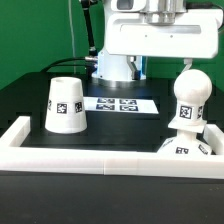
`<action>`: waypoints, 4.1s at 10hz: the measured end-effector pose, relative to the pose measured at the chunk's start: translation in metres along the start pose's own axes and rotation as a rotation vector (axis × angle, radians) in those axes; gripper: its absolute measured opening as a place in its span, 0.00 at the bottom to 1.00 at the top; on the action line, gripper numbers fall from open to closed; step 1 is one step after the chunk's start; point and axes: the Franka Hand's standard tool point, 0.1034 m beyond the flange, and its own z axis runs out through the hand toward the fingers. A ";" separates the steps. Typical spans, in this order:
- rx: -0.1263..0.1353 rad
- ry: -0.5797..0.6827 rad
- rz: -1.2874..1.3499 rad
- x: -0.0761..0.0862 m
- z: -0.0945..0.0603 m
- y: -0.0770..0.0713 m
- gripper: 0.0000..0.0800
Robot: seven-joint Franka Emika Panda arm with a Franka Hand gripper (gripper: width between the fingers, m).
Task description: Assemble lamp
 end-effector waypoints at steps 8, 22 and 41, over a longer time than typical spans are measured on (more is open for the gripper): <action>-0.018 0.006 -0.091 0.029 -0.010 0.098 0.87; -0.071 0.022 -0.101 0.013 0.024 0.147 0.87; 0.014 -0.043 -0.005 0.066 -0.080 -0.006 0.06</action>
Offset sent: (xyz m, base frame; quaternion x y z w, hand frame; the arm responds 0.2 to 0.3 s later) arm 0.0000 -0.0300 0.0000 0.0000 0.0000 0.0000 1.0000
